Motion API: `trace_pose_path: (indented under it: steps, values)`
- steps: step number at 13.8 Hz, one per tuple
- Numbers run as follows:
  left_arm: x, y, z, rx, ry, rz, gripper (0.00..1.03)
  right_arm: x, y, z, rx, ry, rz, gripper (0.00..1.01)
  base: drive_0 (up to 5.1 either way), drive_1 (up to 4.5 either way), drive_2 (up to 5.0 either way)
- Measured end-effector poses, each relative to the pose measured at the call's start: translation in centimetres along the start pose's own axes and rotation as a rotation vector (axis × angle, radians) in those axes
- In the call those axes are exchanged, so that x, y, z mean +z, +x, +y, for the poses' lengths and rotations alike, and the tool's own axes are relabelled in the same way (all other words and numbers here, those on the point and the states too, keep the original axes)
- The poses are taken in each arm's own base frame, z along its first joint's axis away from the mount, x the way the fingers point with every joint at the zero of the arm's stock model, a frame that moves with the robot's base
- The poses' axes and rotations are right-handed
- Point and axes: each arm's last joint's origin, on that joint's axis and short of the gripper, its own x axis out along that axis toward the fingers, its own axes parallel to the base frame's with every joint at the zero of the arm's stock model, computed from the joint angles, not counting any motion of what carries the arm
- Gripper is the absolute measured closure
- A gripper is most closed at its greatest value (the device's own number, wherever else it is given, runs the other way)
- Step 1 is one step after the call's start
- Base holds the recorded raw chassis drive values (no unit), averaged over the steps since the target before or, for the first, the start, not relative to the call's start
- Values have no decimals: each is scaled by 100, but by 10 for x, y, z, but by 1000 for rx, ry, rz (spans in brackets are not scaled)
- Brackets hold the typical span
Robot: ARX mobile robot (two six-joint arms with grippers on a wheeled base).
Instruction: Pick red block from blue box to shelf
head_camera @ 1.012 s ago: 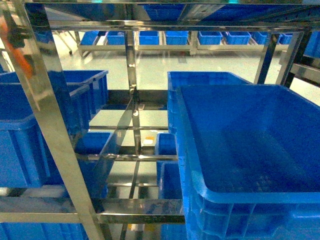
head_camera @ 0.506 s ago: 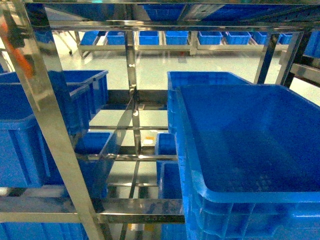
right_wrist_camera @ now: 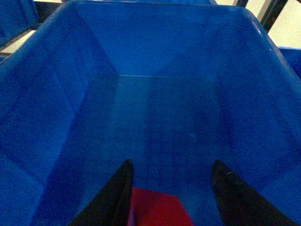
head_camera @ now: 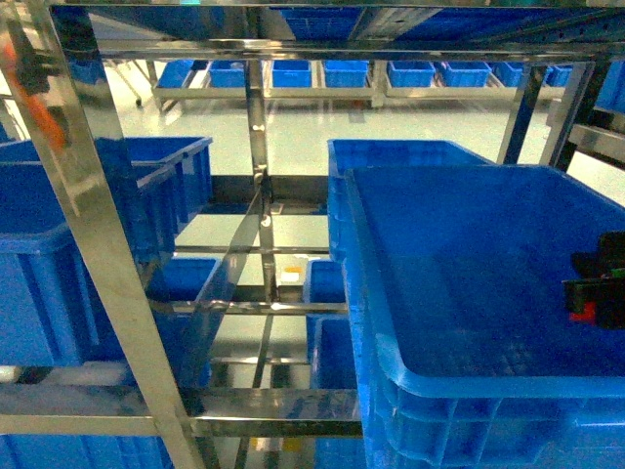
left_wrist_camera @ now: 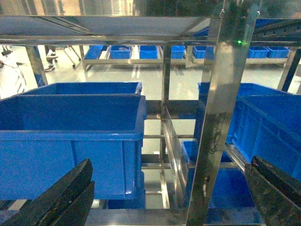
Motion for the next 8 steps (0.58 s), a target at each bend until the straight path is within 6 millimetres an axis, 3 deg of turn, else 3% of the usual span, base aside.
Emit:
trace_pose_path:
  steps: [1,4,6,8]
  values:
    - [0,0,0,0,0,0,5,-1,4,0,-15,-1,-13,41,0,0,0]
    - [0,0,0,0,0,0,5,6,-2,-1,-30,-2,-84,26,0,0,0]
    - [0,0,0,0,0,0,5,7,-36,-1,-54,-12,-165,1,0,0,0]
    - [0,0,0,-1,0,-3,5,-1,-53,-5,-57,12,-368,21,0,0,0]
